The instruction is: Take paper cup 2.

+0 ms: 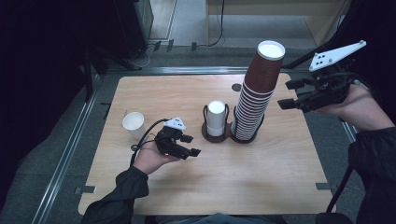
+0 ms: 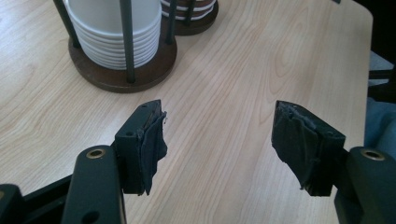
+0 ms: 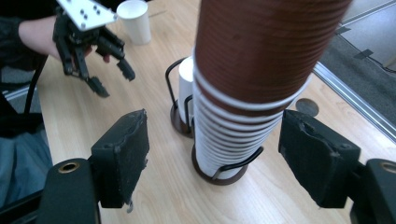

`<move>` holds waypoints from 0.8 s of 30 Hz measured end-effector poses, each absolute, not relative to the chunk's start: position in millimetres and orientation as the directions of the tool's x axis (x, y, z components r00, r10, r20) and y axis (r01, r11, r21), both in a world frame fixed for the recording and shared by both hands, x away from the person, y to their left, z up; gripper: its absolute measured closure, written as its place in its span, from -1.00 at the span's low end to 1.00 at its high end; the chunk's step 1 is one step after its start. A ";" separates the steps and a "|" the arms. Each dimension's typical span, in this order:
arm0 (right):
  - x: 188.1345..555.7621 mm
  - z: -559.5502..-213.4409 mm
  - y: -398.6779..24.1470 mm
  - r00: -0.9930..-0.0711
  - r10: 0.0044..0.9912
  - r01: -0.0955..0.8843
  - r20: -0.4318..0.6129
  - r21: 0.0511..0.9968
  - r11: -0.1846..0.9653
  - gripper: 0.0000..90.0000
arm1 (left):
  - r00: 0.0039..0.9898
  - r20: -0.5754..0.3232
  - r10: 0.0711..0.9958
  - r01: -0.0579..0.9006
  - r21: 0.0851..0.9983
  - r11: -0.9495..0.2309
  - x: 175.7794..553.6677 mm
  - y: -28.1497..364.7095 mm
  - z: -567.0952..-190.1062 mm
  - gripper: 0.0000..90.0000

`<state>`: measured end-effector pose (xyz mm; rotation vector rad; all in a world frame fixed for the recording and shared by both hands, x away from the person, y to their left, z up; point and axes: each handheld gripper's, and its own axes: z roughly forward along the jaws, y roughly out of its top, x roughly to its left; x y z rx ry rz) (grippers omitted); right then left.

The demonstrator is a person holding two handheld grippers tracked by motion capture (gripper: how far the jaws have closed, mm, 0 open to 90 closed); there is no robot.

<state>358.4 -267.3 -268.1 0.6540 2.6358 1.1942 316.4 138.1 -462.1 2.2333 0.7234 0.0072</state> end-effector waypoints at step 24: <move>410.4 -239.8 -230.6 -0.884 0.466 0.324 0.043 0.775 0.543 -0.69 | 0.851 -0.212 0.481 0.487 0.663 -0.569 316.2 136.6 -464.9 -0.24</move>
